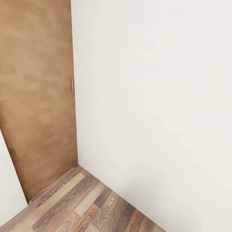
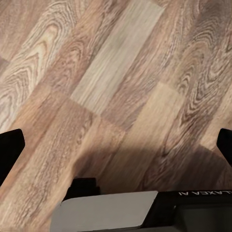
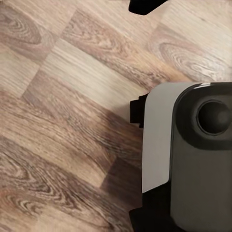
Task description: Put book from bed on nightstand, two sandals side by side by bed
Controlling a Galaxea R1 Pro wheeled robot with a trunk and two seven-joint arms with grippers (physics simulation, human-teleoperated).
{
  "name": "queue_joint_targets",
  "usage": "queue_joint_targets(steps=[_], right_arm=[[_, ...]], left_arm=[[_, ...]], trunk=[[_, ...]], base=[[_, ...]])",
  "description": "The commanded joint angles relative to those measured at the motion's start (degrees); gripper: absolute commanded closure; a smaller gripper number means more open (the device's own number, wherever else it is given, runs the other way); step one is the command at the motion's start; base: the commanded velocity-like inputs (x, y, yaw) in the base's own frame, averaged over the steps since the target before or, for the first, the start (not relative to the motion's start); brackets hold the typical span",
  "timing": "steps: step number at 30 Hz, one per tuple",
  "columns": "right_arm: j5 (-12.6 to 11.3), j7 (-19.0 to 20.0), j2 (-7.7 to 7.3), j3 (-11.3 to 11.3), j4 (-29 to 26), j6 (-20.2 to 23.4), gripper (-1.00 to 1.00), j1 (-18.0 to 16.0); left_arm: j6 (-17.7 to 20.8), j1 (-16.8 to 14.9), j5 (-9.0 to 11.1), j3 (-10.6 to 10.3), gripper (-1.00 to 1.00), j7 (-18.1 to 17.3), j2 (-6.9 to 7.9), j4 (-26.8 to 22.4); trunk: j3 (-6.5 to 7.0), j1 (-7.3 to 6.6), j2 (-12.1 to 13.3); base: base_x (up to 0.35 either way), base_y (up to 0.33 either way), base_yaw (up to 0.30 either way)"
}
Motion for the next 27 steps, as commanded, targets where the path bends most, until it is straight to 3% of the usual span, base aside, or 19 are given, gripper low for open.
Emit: queue_joint_targets(steps=[1, 18, 27], right_arm=[[0.02, -0.06, -0.01, -0.04, -0.02, -0.14, -1.00, 0.01], [-0.16, -0.17, -0.04, -0.13, -0.06, -0.14, -1.00, 0.01], [-0.14, -0.18, -0.04, -0.13, -0.04, -0.14, -1.00, 0.02]], left_arm=[[-0.34, -0.01, -0.03, 0.00, -1.00, 0.00, 0.00, -0.02], [-5.08, -0.01, 0.25, 0.24, -1.00, -0.05, 0.26, 1.12], [-5.65, -0.01, 0.13, 0.19, -1.00, 0.03, 0.23, 1.21]], trunk=[[-0.07, 0.00, -0.02], [-0.18, 0.00, -0.02], [-0.40, 0.00, -0.02]], base=[[0.000, 0.000, 0.208], [0.000, 0.000, 0.056], [0.000, 0.000, 0.041]])
